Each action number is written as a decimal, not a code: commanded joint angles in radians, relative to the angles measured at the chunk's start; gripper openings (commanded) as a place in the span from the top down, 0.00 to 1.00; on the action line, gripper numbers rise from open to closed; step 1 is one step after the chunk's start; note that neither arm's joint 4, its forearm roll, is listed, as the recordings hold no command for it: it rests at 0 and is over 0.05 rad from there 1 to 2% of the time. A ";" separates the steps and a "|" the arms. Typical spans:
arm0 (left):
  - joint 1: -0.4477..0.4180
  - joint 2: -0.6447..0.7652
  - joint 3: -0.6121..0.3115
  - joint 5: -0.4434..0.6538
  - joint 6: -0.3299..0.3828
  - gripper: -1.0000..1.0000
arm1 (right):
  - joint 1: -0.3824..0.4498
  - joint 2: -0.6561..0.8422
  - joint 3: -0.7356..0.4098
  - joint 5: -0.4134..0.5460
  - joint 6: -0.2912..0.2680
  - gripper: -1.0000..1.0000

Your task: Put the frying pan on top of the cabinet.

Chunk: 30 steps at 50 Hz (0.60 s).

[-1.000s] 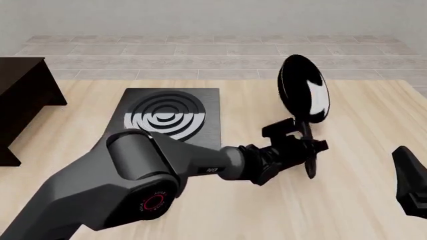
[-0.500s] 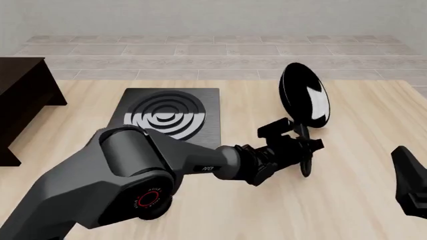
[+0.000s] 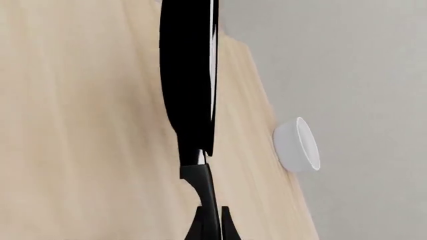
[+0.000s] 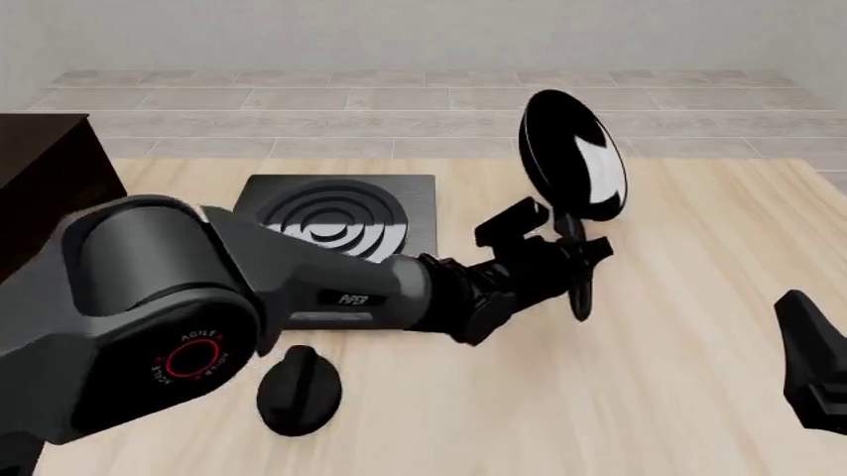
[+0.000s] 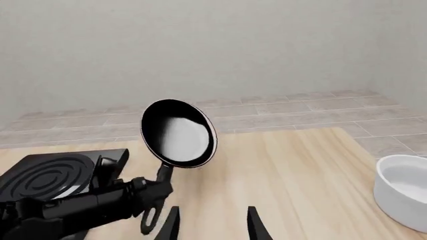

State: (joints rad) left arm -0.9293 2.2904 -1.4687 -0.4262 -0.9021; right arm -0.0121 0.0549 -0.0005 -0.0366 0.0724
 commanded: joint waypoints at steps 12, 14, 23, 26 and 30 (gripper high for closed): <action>0.050 -0.386 0.236 -0.051 0.031 1.00 | 0.007 -0.011 0.000 0.011 -0.011 0.00; 0.071 -0.437 0.259 -0.049 0.042 1.00 | 0.007 -0.015 0.000 0.015 -0.010 0.00; 0.145 -0.611 0.352 -0.050 0.032 1.00 | 0.009 -0.049 0.000 0.048 -0.008 0.00; 0.183 -0.661 0.379 -0.045 0.030 1.00 | 0.011 -0.052 0.000 0.053 -0.011 0.00; 0.241 -0.732 0.429 -0.057 0.008 1.00 | 0.011 -0.053 0.000 0.054 -0.012 0.00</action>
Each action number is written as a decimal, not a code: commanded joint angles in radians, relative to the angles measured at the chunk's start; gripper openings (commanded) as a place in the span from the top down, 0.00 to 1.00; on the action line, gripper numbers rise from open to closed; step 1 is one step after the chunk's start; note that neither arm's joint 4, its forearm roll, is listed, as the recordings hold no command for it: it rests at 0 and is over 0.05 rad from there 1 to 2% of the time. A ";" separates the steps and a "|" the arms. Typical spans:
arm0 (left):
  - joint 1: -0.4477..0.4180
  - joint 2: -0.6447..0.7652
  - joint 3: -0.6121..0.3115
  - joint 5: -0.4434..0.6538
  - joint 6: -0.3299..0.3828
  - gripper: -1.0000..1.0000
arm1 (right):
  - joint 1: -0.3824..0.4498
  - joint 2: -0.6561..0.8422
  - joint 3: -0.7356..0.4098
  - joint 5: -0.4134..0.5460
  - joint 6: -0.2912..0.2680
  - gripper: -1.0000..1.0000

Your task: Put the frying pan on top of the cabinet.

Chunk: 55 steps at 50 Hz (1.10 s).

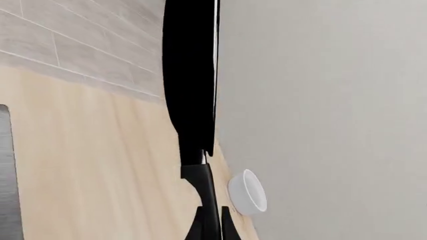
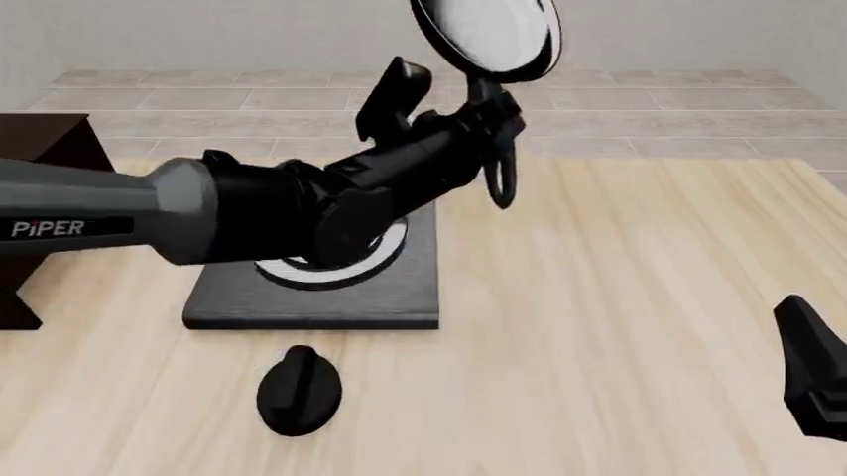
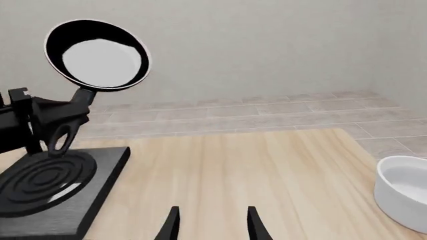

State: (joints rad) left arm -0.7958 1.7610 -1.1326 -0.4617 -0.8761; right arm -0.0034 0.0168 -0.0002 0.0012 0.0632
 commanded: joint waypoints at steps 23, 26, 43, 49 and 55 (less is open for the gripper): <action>0.419 -0.530 0.287 -0.004 -0.161 1.00 | 0.006 -0.016 0.000 0.013 0.001 0.00; 0.443 -0.540 0.302 -0.004 -0.174 1.00 | 0.006 -0.016 0.000 0.013 0.002 0.00; 0.632 -0.678 0.430 -0.014 -0.251 1.00 | 0.009 -0.016 0.000 0.013 0.000 0.00; 0.687 -0.706 0.471 -0.020 -0.282 1.00 | 0.011 -0.016 0.000 0.013 -0.005 0.00; 0.735 -0.729 0.493 -0.009 -0.300 1.00 | 0.012 -0.017 0.000 0.013 -0.009 0.00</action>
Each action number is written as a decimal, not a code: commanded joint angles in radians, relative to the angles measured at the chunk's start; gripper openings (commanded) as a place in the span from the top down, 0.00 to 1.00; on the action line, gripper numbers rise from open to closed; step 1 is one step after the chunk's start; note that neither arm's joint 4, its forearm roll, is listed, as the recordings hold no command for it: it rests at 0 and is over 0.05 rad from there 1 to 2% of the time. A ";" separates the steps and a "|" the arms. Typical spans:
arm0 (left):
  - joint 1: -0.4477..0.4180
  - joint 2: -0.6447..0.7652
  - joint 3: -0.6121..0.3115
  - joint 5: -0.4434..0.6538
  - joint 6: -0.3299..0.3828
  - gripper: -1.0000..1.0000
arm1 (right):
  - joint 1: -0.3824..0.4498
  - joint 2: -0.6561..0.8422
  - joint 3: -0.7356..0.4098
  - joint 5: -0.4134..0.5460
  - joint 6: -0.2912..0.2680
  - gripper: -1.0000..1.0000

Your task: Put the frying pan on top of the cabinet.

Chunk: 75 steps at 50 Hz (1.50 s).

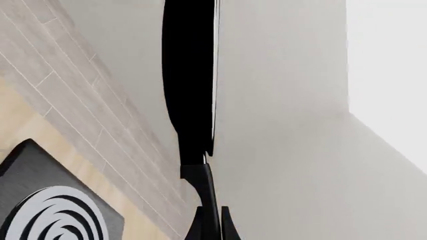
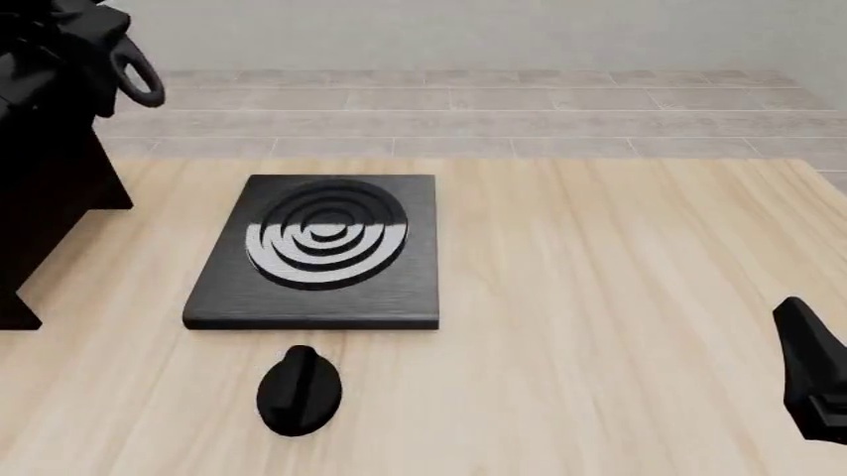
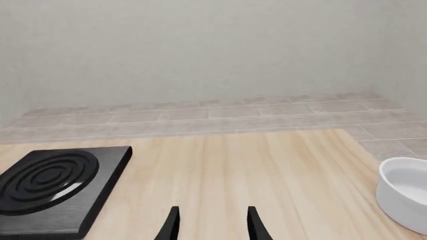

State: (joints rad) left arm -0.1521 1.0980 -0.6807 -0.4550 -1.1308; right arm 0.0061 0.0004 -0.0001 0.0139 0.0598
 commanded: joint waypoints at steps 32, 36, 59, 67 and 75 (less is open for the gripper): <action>0.256 -0.064 0.147 -0.028 -0.141 1.00 | 0.011 0.000 0.000 0.000 -0.009 0.00; 0.274 -0.077 0.166 -0.037 -0.157 1.00 | 0.012 0.000 0.000 0.000 -0.011 0.00; 0.309 -0.007 0.239 -0.150 -0.213 1.00 | 0.014 0.000 0.000 0.001 -0.011 0.00; 0.305 0.035 0.255 -0.189 -0.229 1.00 | 0.014 0.000 0.000 0.001 -0.008 0.00; 0.316 0.057 0.266 -0.213 -0.233 1.00 | 0.013 0.000 0.000 0.002 -0.009 0.00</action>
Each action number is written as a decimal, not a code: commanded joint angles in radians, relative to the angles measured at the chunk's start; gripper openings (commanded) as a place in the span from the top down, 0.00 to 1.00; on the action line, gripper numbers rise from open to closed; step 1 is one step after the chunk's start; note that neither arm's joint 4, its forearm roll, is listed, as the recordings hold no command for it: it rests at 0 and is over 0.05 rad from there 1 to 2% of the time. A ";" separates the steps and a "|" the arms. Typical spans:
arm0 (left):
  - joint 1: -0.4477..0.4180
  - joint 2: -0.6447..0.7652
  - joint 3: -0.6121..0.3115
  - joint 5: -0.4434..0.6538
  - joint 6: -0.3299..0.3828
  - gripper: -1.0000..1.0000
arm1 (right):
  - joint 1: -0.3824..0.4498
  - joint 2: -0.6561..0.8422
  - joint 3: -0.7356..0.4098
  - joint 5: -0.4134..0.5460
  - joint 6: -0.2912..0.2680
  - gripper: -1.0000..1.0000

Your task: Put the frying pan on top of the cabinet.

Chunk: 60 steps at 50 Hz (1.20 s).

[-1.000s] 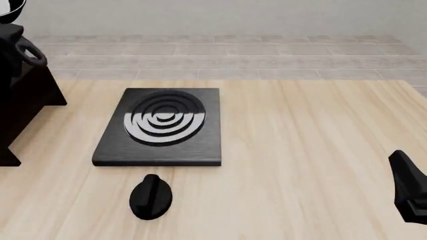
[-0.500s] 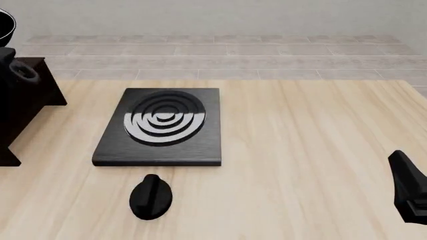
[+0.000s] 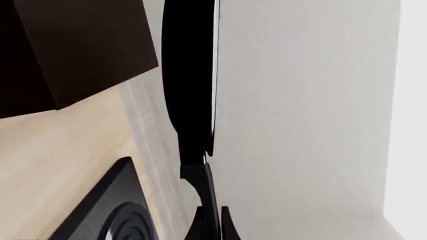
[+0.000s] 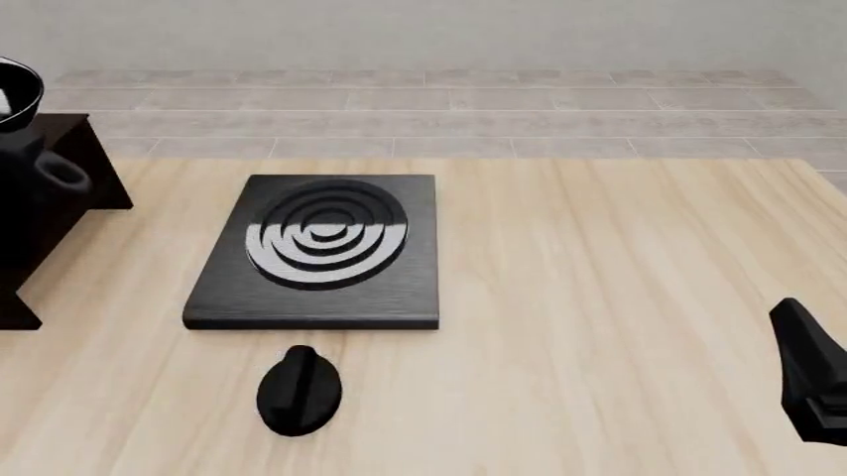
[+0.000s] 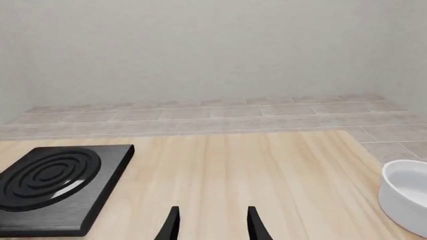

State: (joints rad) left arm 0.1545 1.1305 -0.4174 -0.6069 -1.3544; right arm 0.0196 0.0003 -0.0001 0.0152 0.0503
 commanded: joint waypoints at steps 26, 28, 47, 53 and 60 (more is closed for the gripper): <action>0.049 0.112 0.029 -0.155 -0.036 1.00 | 0.002 0.000 0.000 0.002 -0.003 0.00; 0.055 0.114 0.027 -0.154 -0.036 1.00 | 0.002 0.000 0.000 0.003 -0.003 0.00; 0.074 0.180 0.020 -0.196 -0.048 1.00 | 0.004 0.000 0.000 0.005 -0.009 0.00; 0.071 0.211 0.018 -0.211 -0.053 1.00 | 0.002 0.000 0.000 0.004 -0.007 0.00; 0.077 0.226 0.017 -0.219 -0.056 1.00 | 0.002 0.000 0.000 0.004 -0.005 0.00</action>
State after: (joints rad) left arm 0.2261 1.3394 -0.3822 -0.7902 -1.4107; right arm 0.0218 0.0003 -0.0001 0.0190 0.0442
